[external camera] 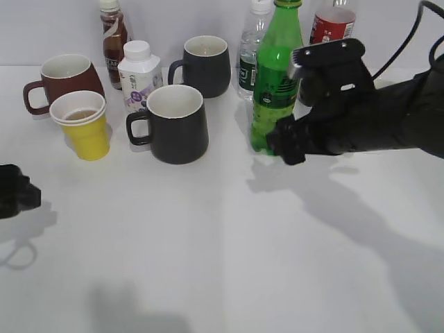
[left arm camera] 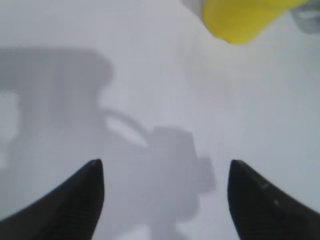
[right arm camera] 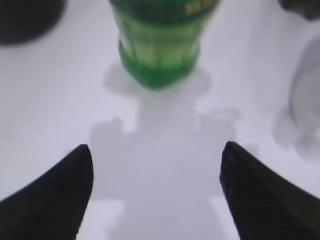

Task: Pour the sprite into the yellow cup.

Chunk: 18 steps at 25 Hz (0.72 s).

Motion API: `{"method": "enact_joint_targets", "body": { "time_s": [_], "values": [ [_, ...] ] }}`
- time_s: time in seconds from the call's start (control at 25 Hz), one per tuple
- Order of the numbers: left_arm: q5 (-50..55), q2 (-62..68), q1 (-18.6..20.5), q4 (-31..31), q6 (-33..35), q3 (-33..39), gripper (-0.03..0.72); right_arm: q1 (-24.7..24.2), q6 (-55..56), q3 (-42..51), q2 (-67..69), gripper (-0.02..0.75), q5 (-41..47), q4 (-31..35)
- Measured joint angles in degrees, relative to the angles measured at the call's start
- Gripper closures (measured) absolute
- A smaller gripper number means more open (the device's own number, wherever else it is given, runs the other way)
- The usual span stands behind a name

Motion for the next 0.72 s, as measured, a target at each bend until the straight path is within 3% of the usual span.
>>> {"method": "enact_joint_targets", "body": {
  "time_s": [0.24,0.36,0.52,0.72],
  "values": [
    [27.96,-7.17,-5.83,-0.60,-0.07,-6.78,0.100,4.56,-0.38,0.00,-4.88,0.146,14.77,1.58],
    [38.66,-11.99,-8.36,-0.77,2.09,-8.43,0.100,6.90,-6.22,0.00,-8.39,0.146,24.13,4.79],
    [49.62,-20.20,-9.48,-0.93,7.91,-8.63,0.101,8.58,-20.38,0.00,-14.12,0.147,34.56,15.75],
    [54.24,-35.12,-9.52,-0.93,15.56,-8.68,0.104,8.62,-35.80,0.62,-22.47,0.147,47.77,30.44]
  ]
}}
